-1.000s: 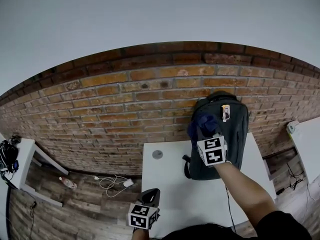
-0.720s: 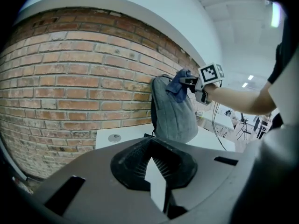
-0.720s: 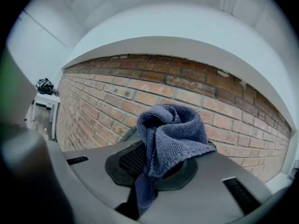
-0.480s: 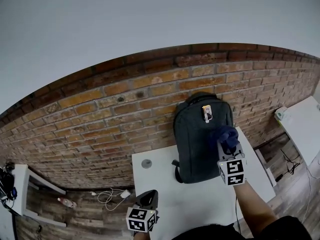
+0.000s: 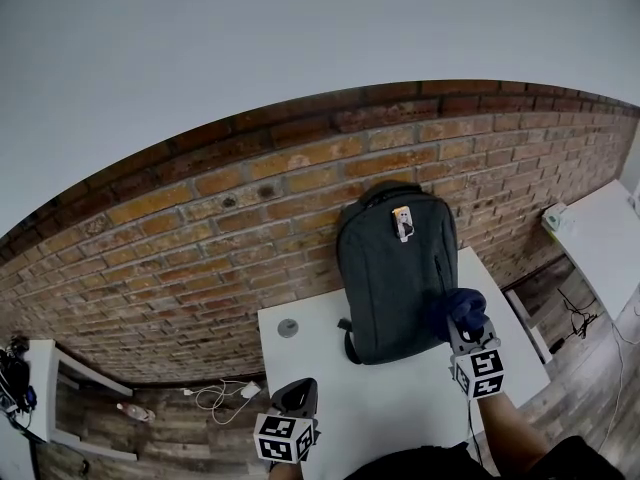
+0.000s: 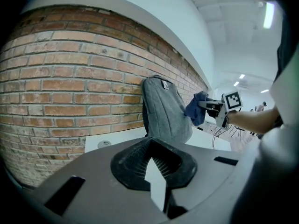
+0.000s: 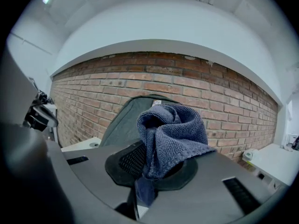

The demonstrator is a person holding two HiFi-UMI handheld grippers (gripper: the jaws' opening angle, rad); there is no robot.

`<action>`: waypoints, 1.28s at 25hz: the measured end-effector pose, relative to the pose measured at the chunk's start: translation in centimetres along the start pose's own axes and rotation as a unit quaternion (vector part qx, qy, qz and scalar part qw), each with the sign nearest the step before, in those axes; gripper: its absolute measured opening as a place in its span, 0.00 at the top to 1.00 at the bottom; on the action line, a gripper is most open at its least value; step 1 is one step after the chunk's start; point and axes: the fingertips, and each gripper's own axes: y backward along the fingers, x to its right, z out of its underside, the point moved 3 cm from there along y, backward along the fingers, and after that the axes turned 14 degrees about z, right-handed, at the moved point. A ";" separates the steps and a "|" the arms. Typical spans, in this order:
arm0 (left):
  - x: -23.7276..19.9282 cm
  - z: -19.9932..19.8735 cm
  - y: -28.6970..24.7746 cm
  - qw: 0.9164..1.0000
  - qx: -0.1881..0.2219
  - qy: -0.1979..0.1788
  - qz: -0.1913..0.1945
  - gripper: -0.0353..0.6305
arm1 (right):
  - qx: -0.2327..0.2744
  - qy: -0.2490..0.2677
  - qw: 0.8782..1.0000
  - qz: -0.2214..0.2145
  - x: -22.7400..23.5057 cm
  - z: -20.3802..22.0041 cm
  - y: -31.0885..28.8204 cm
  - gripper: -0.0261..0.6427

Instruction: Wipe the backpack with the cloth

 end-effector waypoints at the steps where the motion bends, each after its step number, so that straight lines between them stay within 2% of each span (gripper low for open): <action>1: 0.1 0.1 -0.1 1.000 -0.002 0.000 0.001 0.97 | -0.005 -0.003 1.000 0.000 0.1 0.4 0.4 0.89; 11: 2.0 1.4 -1.2 1.000 -0.009 0.002 0.019 0.97 | -0.027 -0.035 0.999 -0.011 0.8 2.1 2.8 0.89; 20: 4.0 1.1 0.1 1.000 0.001 -0.002 -0.003 0.97 | -0.030 -0.047 0.997 -0.049 0.5 3.4 5.3 0.89; 32: 14.5 2.6 -1.9 0.999 -0.014 -0.023 0.020 0.97 | -0.023 -0.048 0.995 -0.080 5.7 4.7 13.2 0.89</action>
